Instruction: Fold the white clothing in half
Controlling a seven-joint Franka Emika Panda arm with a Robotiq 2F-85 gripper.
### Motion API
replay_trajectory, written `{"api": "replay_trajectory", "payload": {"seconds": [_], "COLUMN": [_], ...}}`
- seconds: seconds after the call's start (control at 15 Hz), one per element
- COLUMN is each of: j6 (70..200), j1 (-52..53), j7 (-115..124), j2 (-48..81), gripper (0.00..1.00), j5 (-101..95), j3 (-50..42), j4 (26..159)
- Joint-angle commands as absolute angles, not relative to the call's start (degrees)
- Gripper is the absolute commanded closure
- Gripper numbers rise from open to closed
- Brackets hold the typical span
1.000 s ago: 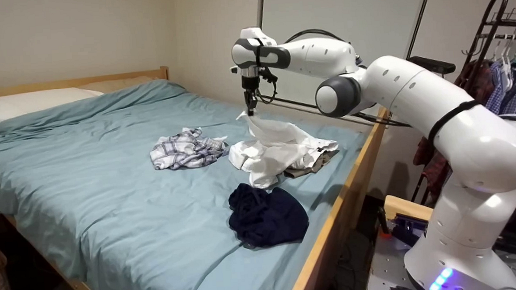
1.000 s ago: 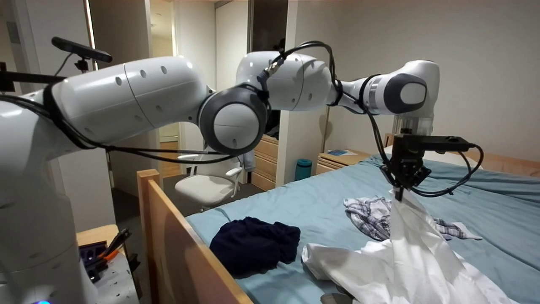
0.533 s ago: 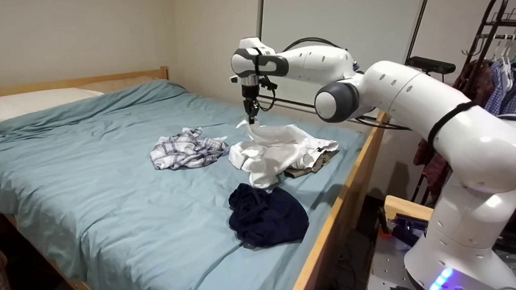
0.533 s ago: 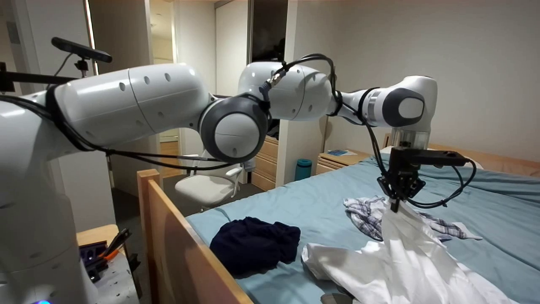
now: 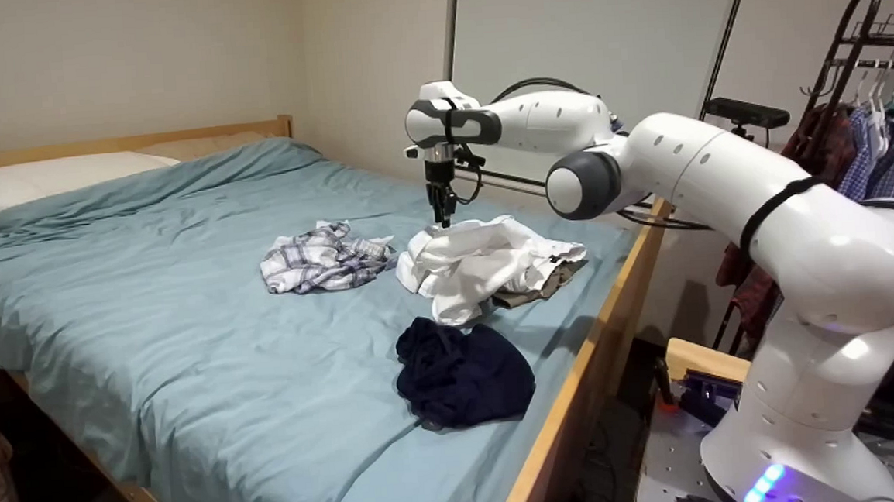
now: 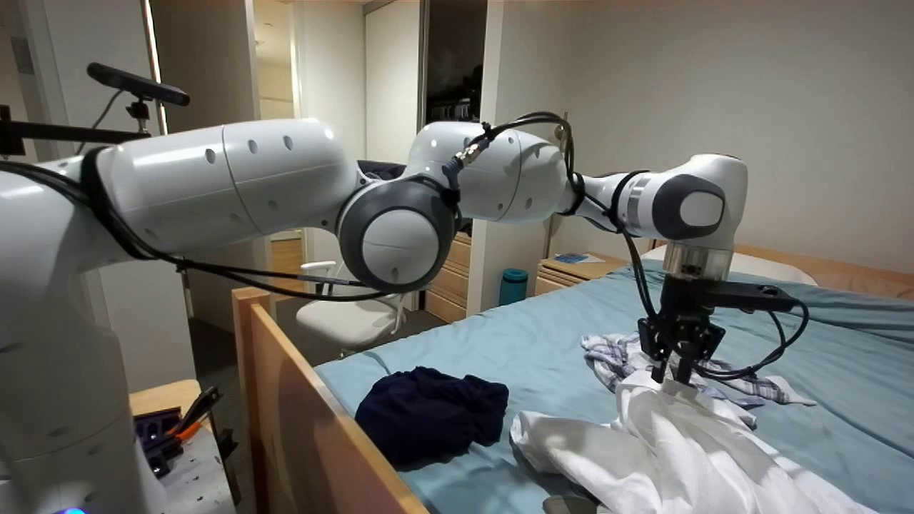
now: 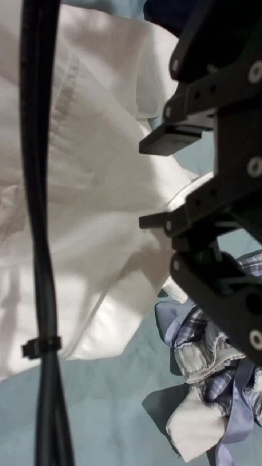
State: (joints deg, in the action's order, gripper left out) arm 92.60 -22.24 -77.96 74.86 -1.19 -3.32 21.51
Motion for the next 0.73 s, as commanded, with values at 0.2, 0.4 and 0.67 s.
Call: {"api": "replay_trajectory", "payload": {"seconds": [0.2, 0.4, 0.67], "j6": [96.64, 98.27, 96.48], "j1": [-22.74, -23.74, -22.75], "j7": [-76.77, -67.67, -71.09], "j2": [77.41, 77.22, 76.71], "gripper": [0.03, 0.0, 0.0], "j5": [-1.11, -0.55, -1.49], "j3": [-2.77, -3.2, -2.91], "j4": [18.64, 19.26, 19.84]}}
